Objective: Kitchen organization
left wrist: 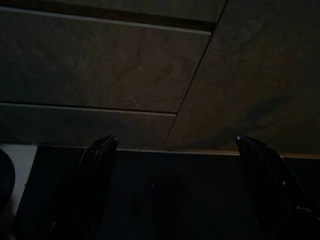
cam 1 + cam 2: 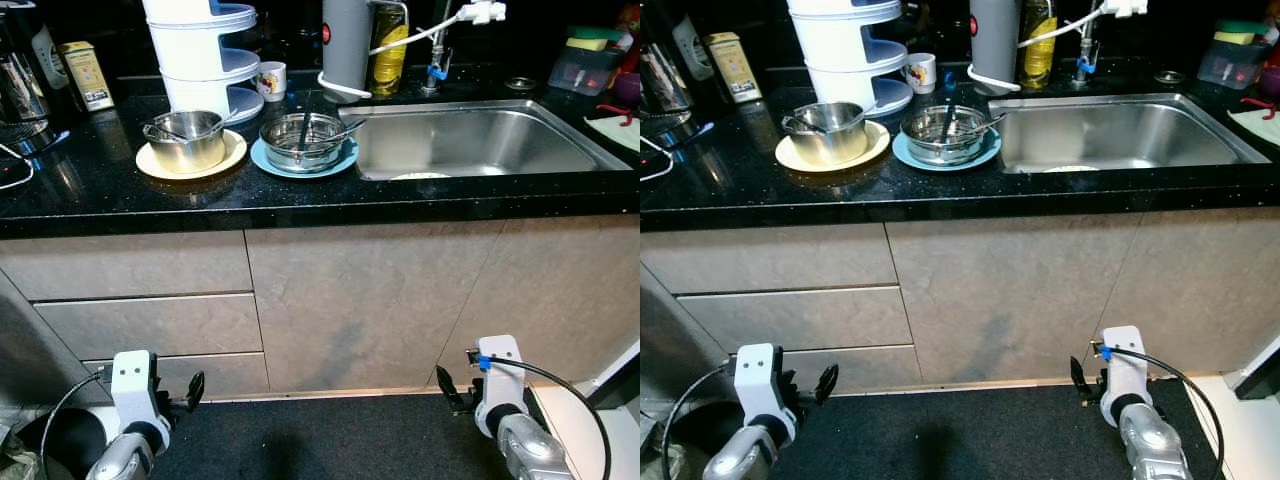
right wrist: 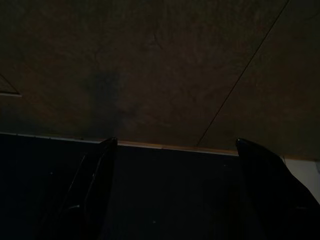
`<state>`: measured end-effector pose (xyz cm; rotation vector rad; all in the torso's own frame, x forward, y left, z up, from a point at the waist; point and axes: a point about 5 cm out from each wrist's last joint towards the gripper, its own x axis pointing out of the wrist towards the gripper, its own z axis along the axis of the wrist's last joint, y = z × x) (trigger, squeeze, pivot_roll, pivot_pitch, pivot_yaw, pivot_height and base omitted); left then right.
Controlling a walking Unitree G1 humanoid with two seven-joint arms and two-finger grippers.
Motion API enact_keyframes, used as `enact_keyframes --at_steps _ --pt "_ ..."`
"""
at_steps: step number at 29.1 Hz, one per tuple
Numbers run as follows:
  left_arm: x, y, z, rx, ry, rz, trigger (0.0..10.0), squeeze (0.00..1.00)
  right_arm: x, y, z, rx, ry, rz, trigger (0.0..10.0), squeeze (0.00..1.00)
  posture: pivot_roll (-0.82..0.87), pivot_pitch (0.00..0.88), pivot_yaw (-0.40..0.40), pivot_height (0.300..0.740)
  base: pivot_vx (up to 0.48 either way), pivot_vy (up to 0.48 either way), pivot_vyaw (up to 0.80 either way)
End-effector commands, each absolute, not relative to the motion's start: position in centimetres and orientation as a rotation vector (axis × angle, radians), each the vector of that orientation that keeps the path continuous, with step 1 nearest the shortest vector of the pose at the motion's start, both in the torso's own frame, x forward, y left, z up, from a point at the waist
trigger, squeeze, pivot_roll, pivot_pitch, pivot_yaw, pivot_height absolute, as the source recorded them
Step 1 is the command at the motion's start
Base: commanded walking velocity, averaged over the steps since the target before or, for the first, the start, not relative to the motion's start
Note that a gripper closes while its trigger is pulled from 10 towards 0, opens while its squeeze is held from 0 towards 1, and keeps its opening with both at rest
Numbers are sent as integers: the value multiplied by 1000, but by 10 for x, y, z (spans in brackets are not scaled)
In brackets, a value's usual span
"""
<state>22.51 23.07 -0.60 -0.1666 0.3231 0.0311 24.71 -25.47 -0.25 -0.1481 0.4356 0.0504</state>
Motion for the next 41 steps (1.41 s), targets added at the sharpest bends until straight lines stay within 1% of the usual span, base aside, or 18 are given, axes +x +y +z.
enact_keyframes --at_steps 1,20,41 --pt "222 236 -8 -142 339 32 10000 0 245 -253 -6 -164 446 60 10000 0 -98 0 21 740 0 0 0" --pt "223 239 -9 -137 335 36 10000 0 245 -248 -9 -186 445 69 10000 0 -98 0 26 740 0 0 0" --pt "223 237 -9 -126 324 38 10000 0 244 -251 -11 -166 457 66 10000 0 -87 0 25 740 0 0 0"
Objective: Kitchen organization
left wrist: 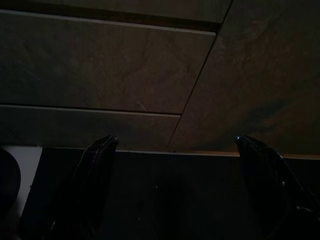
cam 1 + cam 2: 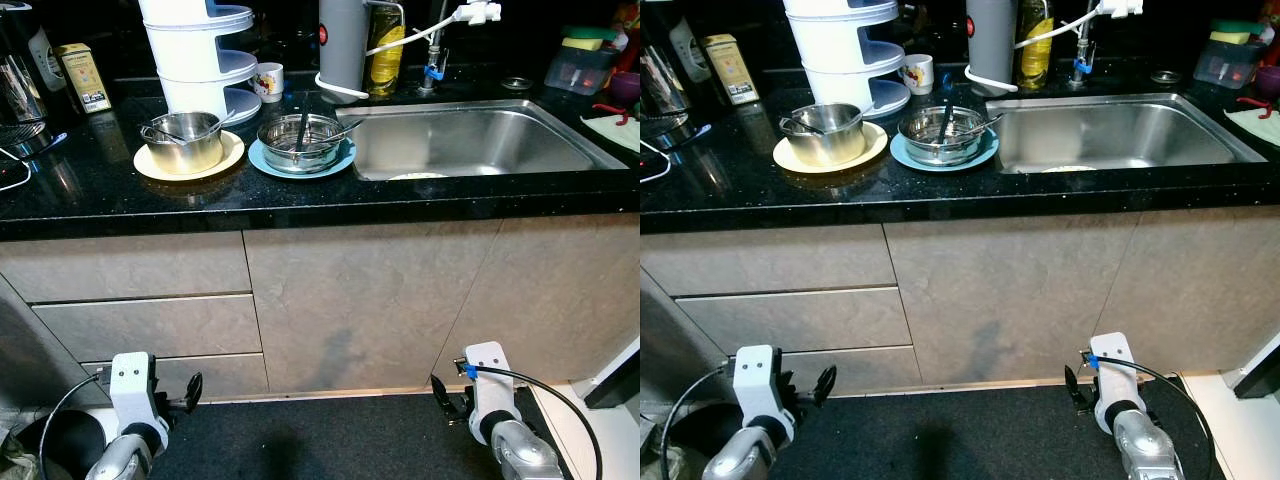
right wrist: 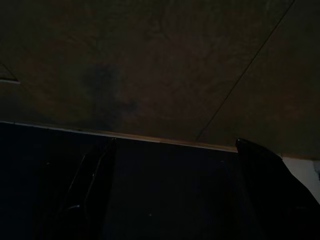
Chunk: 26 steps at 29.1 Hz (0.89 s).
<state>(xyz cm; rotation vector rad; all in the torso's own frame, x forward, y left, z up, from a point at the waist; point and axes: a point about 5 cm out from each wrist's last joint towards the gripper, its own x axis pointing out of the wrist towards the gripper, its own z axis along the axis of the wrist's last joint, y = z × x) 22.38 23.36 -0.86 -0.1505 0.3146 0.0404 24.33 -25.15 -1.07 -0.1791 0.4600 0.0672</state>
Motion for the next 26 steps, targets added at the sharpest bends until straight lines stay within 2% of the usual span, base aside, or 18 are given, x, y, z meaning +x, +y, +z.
enact_keyframes --at_steps 1,6,8,9,14,18,20,26 --pt "224 237 -9 -121 320 38 10000 0 245 -252 -9 -147 451 56 10000 0 -87 0 25 740 0 0 0" --pt "233 238 8 -105 252 58 10000 0 270 -252 15 -107 351 61 10000 0 -55 0 19 740 0 0 0" --pt "247 243 27 -95 180 80 10000 0 297 -247 44 -80 235 66 10000 0 -55 0 19 740 0 0 0" --pt "247 243 27 -95 180 80 10000 0 297 -247 44 -80 235 66 10000 0 -55 0 19 740 0 0 0" --pt "281 247 80 -36 7 121 10000 0 339 -222 105 -42 27 142 10000 0 -10 0 18 740 0 0 0" --pt "291 244 102 -42 -67 126 10000 0 352 -205 132 -23 -64 189 10000 0 -7 0 21 740 0 0 0" --pt "298 240 125 -39 -135 132 10000 0 362 -186 164 49 -161 253 10000 0 5 0 24 740 0 0 0" --pt "303 235 146 -14 -187 133 10000 0 367 -157 212 149 -297 353 10000 0 15 0 29 740 0 0 131"
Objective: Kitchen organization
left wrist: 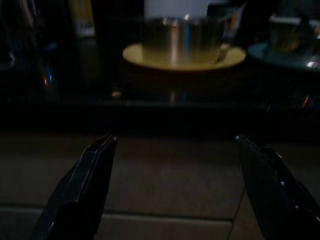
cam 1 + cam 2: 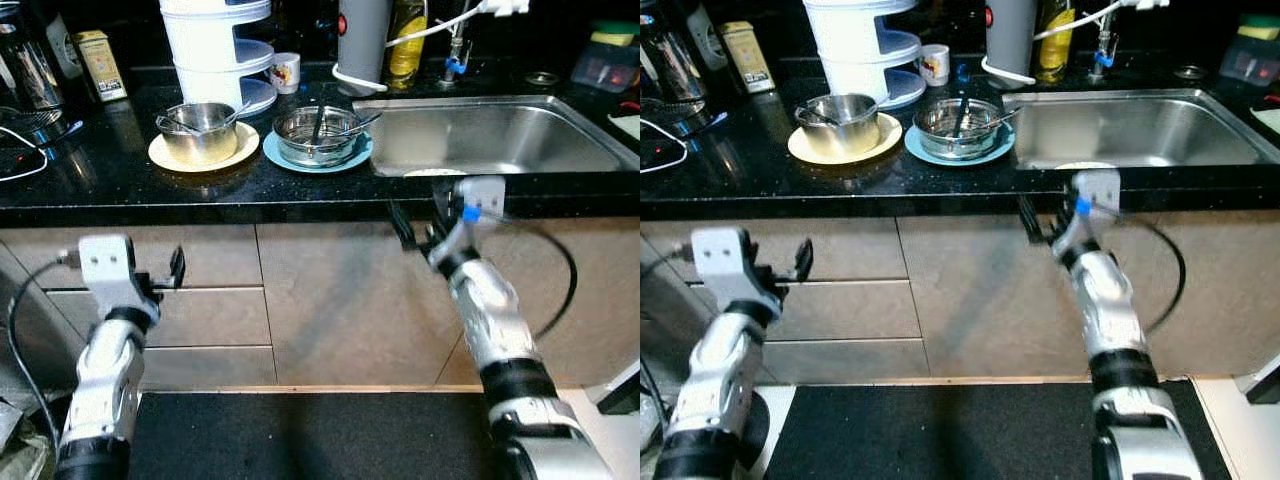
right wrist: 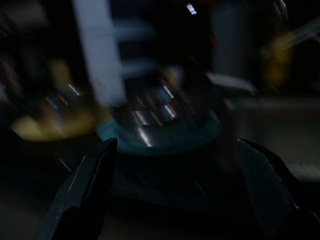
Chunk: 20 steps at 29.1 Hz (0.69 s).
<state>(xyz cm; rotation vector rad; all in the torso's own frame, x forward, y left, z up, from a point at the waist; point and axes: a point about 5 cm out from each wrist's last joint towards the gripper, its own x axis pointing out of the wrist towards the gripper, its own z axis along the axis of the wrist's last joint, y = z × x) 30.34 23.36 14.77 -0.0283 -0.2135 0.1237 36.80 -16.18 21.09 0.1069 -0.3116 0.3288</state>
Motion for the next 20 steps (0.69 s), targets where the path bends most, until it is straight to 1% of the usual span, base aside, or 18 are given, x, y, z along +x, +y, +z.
enact_keyframes --at_steps 1,3,8,11,20 --pt "303 235 146 -14 -187 133 10000 0 367 -157 212 149 -297 353 10000 0 15 0 29 740 0 0 788" --pt "304 235 147 -12 -182 138 10000 0 366 -146 223 176 -329 397 10000 0 13 0 34 740 0 0 788" --pt "304 233 148 -11 -168 150 10000 0 362 -134 233 200 -353 440 10000 0 21 0 28 740 0 0 789" --pt "305 228 150 -33 -156 147 10000 0 359 -122 241 246 -366 477 10000 0 28 0 31 740 0 0 783" --pt "305 219 150 -46 -141 141 10000 0 356 -108 247 263 -351 508 10000 0 35 0 33 740 0 0 785"
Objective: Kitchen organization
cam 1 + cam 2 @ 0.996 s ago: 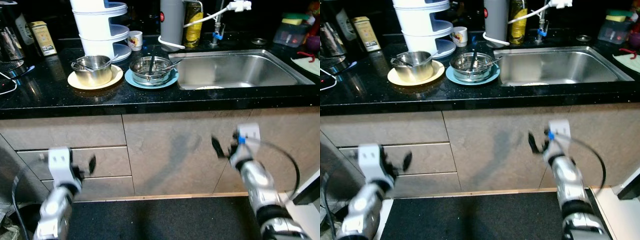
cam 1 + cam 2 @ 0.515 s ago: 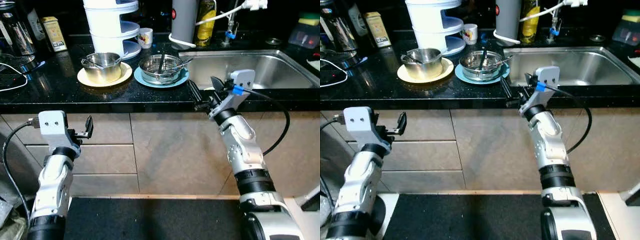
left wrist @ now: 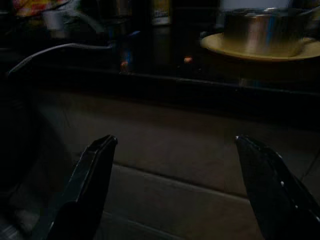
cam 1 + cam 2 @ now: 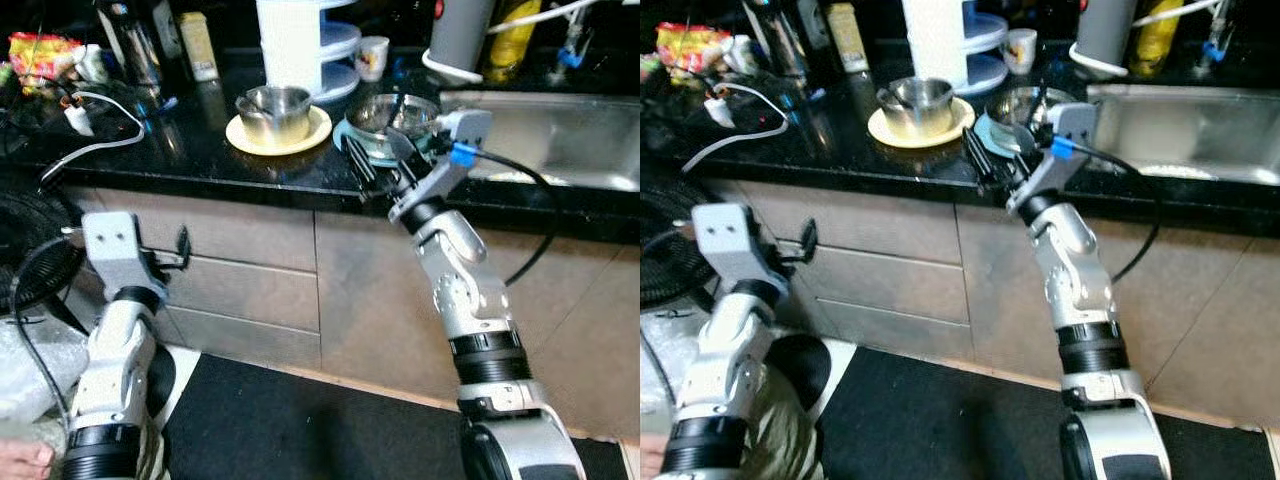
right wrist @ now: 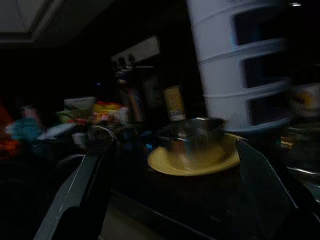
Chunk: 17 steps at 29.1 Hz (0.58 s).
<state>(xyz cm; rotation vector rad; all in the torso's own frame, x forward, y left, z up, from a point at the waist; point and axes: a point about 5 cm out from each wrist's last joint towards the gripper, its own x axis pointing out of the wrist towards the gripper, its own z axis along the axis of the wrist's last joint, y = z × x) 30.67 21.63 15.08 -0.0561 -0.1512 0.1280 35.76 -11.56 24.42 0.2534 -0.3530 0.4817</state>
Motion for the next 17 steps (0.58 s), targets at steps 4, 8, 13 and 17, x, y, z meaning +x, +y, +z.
enact_keyframes --at_steps 4,8,13,17 --pt "306 215 151 -51 -137 133 10000 0 355 -102 248 251 -343 519 10000 0 34 0 32 740 0 0 784" --pt "308 212 154 -57 -143 127 10000 0 355 -101 249 252 -340 523 10000 0 35 0 25 740 0 0 786" --pt "309 212 157 -66 -150 127 10000 0 354 -98 251 240 -340 530 10000 0 34 0 27 740 0 0 786" --pt "308 212 156 -84 -146 126 10000 0 354 -96 250 223 -333 530 10000 0 32 0 29 740 0 0 781"
